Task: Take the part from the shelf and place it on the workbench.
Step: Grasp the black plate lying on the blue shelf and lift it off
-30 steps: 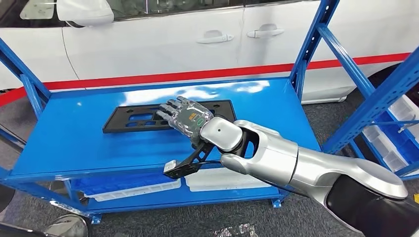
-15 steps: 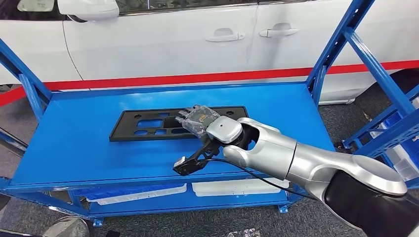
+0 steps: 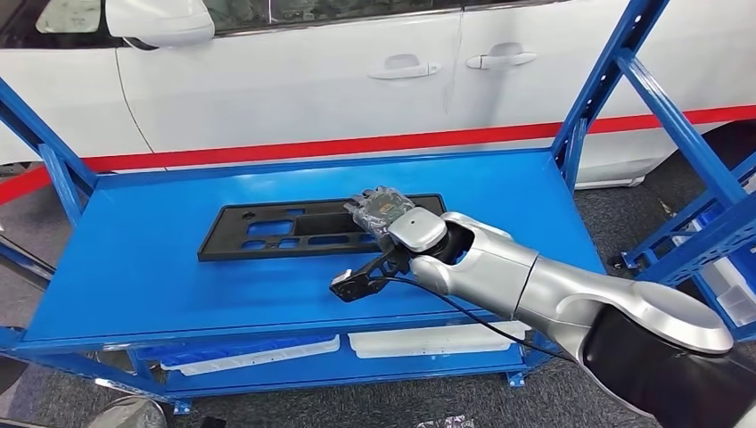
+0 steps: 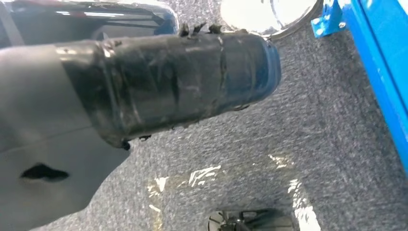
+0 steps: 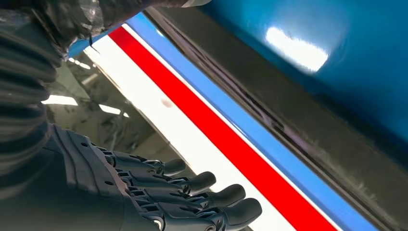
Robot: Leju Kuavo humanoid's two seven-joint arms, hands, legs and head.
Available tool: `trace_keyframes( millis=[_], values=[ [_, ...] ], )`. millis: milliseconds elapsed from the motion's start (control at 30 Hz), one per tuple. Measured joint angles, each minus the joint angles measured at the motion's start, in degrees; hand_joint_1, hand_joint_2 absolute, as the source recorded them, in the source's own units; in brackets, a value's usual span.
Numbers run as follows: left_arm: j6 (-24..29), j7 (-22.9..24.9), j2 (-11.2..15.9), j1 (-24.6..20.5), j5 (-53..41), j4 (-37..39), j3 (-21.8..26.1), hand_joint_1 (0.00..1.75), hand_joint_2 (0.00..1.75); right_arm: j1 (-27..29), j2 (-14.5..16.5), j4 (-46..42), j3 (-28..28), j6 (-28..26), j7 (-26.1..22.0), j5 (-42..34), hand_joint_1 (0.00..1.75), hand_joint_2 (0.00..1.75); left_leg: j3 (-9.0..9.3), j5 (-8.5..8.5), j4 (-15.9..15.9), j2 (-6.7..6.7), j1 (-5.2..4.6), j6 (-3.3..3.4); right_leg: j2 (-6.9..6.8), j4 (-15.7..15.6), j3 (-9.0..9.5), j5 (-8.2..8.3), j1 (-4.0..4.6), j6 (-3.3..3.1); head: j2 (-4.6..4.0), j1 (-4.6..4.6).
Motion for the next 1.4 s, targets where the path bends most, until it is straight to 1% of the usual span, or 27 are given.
trace_keyframes(
  millis=[33,100,167,233,300,333,367,400,467,533,600,667,733,800,833,867,900,967,1000,1067,1133,1200,1233,1300,1333,1367,1400],
  values=[
    [0.09,0.0,-0.02,-0.03,-0.02,0.01,0.01,0.0,0.0,0.04,-0.01,0.59,-0.01,-0.41,0.01,0.09,0.0,1.75,0.62,-0.14,-1.1,-0.09,-0.08,0.31,0.04,0.2,-0.11,-0.17,0.1,0.35,0.0,-0.05],
    [0.21,0.02,-0.02,-0.02,-0.11,0.0,0.02,0.0,0.0,0.21,-0.01,1.65,-0.03,-0.95,0.05,0.37,0.0,1.75,0.71,-0.43,-1.06,-0.21,-0.28,1.38,0.1,0.17,-0.11,-0.29,0.09,0.84,0.0,-0.05],
    [0.22,-0.07,-0.02,0.0,-0.13,0.0,0.02,0.0,0.0,0.39,-0.01,2.6,-0.08,-1.04,0.14,0.6,0.0,1.75,0.92,-0.44,-1.24,-0.2,-0.3,2.22,0.09,1.28,-0.5,-1.19,-0.09,1.28,0.0,-0.03],
    [0.13,-0.6,-0.01,-0.03,0.05,0.0,0.05,0.0,0.0,0.52,-0.01,3.58,-0.15,-0.46,0.3,0.67,0.0,1.75,1.11,-0.46,-1.41,-0.17,-0.33,2.93,0.08,6.56,-3.01,-3.96,-0.1,1.45,0.0,0.03],
    [-0.03,-1.44,0.0,-0.08,0.23,-0.01,0.08,0.0,0.0,0.95,0.04,4.62,-0.18,0.77,0.42,0.6,0.0,1.75,1.16,-0.58,-1.38,-0.17,-0.55,3.33,0.09,14.17,-6.99,-6.78,-0.01,1.38,0.0,0.02],
    [-0.09,-1.78,0.0,-0.1,0.29,-0.01,0.1,0.0,0.0,1.31,0.1,5.15,-0.18,1.36,0.44,0.54,0.0,1.75,1.22,-0.63,-1.36,-0.21,-0.66,3.43,0.09,16.34,-8.3,-6.99,0.01,1.29,0.0,0.02],
    [-0.14,-2.02,-0.01,-0.12,0.4,0.0,0.11,0.0,0.0,1.64,0.2,5.63,-0.18,1.71,0.44,0.46,0.0,1.75,1.31,-0.7,-1.33,-0.28,-0.74,3.49,0.09,16.37,-8.61,-6.13,0.02,1.14,0.0,0.02],
    [-0.18,-2.14,-0.02,-0.11,0.51,0.01,0.13,0.0,0.0,1.86,0.29,6.06,-0.18,1.86,0.47,0.41,0.0,1.75,1.43,-0.76,-1.3,-0.36,-0.79,3.5,0.09,14.21,-7.83,-4.37,0.04,0.92,0.0,0.02],
    [-0.27,-2.26,-0.14,-0.07,0.68,0.02,0.16,0.0,0.0,1.96,0.5,6.85,-0.18,1.75,0.66,0.35,0.0,1.75,1.6,-0.93,-1.21,-0.51,-0.9,3.32,0.11,6.54,-4.45,-0.57,0.25,0.37,0.0,0.01],
    [-0.5,-2.38,-0.27,-0.1,0.74,0.02,0.17,0.0,0.0,1.99,0.76,7.6,-0.18,1.34,0.93,0.35,0.0,1.75,1.55,-1.0,-1.16,-0.6,-1.01,2.87,0.16,1.57,-2.18,0.89,0.54,0.09,0.0,-0.02],
    [-0.86,-2.6,-0.31,-0.1,0.85,0.02,0.2,0.0,0.0,2.15,0.99,8.41,-0.18,0.8,1.21,0.25,0.71,1.75,1.55,-0.86,-1.37,-0.62,-0.99,2.26,0.25,0.78,-1.88,0.9,0.71,-0.07,0.0,-0.04],
    [-1.32,-2.98,-0.32,-0.06,1.0,0.02,0.28,0.0,0.0,2.27,1.16,9.21,-0.32,0.18,1.61,-0.04,1.58,1.75,1.35,-1.37,-1.0,-0.5,-0.87,1.63,0.24,0.26,-1.61,1.26,0.52,-0.62,0.0,-0.1],
    [-1.83,-3.43,-0.34,-0.06,1.19,0.02,0.4,0.0,0.0,2.29,1.36,9.86,-0.58,-0.48,1.88,-0.28,1.74,1.75,-0.26,-3.93,3.04,-0.28,-0.77,1.11,0.14,-0.23,-1.25,1.54,0.27,-1.11,0.0,-0.26],
    [-2.16,-3.73,-0.37,-0.05,1.36,0.02,0.5,0.0,0.0,2.43,1.43,10.38,-0.72,-0.89,1.9,-0.46,1.75,1.75,-3.47,-7.35,10.53,-0.11,-0.71,0.7,0.08,-0.23,-1.17,1.55,0.35,-1.28,0.0,-0.36],
    [-2.31,-3.84,-0.37,-0.02,1.46,0.02,0.57,0.0,0.0,2.54,1.44,10.58,-0.73,-1.02,1.89,-0.56,1.75,1.75,-4.89,-8.23,13.5,-0.07,-0.68,0.56,0.06,-0.16,-1.17,1.52,0.41,-1.32,0.0,-0.34],
    [-2.55,-3.92,-0.37,0.02,1.6,0.02,0.67,0.0,0.0,2.62,1.44,10.75,-0.79,-1.17,1.84,-0.7,1.75,1.75,-5.44,-8.04,14.56,-0.05,-0.68,0.49,0.07,-0.08,-1.15,1.46,0.44,-1.37,0.0,-0.35],
    [-2.8,-4.0,-0.36,0.06,1.74,0.02,0.79,0.0,0.0,2.65,1.45,10.85,-0.89,-1.34,1.8,-0.82,1.75,1.75,-4.92,-6.86,13.45,-0.04,-0.69,0.5,0.1,0.01,-1.11,1.38,0.46,-1.39,0.0,-0.36],
    [-3.13,-4.16,-0.33,0.04,1.93,0.02,0.97,0.0,0.0,2.56,1.46,10.98,-1.23,-1.61,1.73,-1.0,1.75,1.75,-1.37,-3.12,6.01,-0.02,-0.7,0.8,0.18,0.24,-0.97,1.16,0.45,-1.27,0.0,-0.37],
    [-3.21,-4.24,-0.32,-0.02,1.98,0.02,1.01,0.0,0.0,2.47,1.47,11.05,-1.4,-1.69,1.73,-1.03,1.75,1.75,0.51,-1.95,2.34,-0.02,-0.83,1.05,0.2,0.34,-0.97,1.03,0.54,-1.08,0.0,-0.35],
    [-3.59,-4.61,-0.33,-0.1,2.07,0.02,1.04,0.0,0.87,2.24,1.48,11.24,-1.68,-1.93,1.74,-1.05,1.75,1.75,2.4,-1.37,-1.41,-0.04,-1.07,1.6,0.22,0.41,-1.03,0.89,0.72,-0.59,0.0,-0.31],
    [-4.42,-5.27,-0.34,-0.02,2.25,0.02,1.08,0.0,1.75,2.06,1.47,11.39,-1.87,-2.38,1.7,-1.08,1.75,1.75,2.64,-1.34,-1.7,-0.04,-1.06,2.16,0.25,0.3,-1.0,0.89,0.83,-0.06,0.0,-0.27],
    [-5.42,-5.94,-0.36,0.01,2.51,0.02,1.12,0.0,1.75,1.96,1.44,11.43,-2.01,-3.0,1.54,-1.12,1.75,1.75,2.91,-1.09,-2.11,0.1,-0.8,2.79,0.28,1.6,-1.53,-0.11,0.79,0.45,0.0,-0.12],
    [-5.86,-6.14,-0.37,-0.03,2.61,0.02,1.17,0.0,1.75,1.93,1.42,11.44,-2.06,-3.39,1.38,-1.16,1.75,1.75,3.03,-0.97,-2.29,0.19,-0.65,3.13,0.29,3.83,-2.52,-1.5,0.74,0.65,0.0,0.02],
    [-6.48,-6.26,-0.36,-0.09,2.72,0.02,1.33,0.0,1.75,2.0,1.42,11.42,-2.11,-4.28,0.92,-1.34,1.75,1.75,3.03,-0.97,-2.3,0.27,-0.67,3.49,0.27,11.15,-5.87,-5.16,0.54,0.91,0.0,0.27],
    [-6.65,-6.26,-0.34,-0.1,2.79,0.02,1.41,0.0,1.75,2.11,1.42,11.37,-2.13,-4.79,0.68,-1.51,1.75,1.75,3.01,-0.99,-2.24,0.29,-0.68,3.58,0.26,14.55,-7.51,-6.36,0.45,1.02,0.0,0.3],
    [-6.76,-6.26,-0.33,-0.11,2.9,0.02,1.47,0.0,1.75,2.2,1.43,11.22,-2.16,-5.31,0.44,-1.82,1.75,1.75,2.99,-1.03,-2.17,0.28,-0.68,3.56,0.25,16.35,-8.42,-6.57,0.37,1.11,0.0,0.31],
    [-6.83,-6.26,-0.33,-0.11,2.99,0.02,1.51,0.0,1.75,2.26,1.43,10.96,-2.26,-5.86,0.16,-2.24,1.75,1.75,2.99,-1.11,-2.03,0.25,-0.64,3.5,0.25,15.99,-8.32,-5.71,0.29,1.17,0.0,0.32]
  ],
)
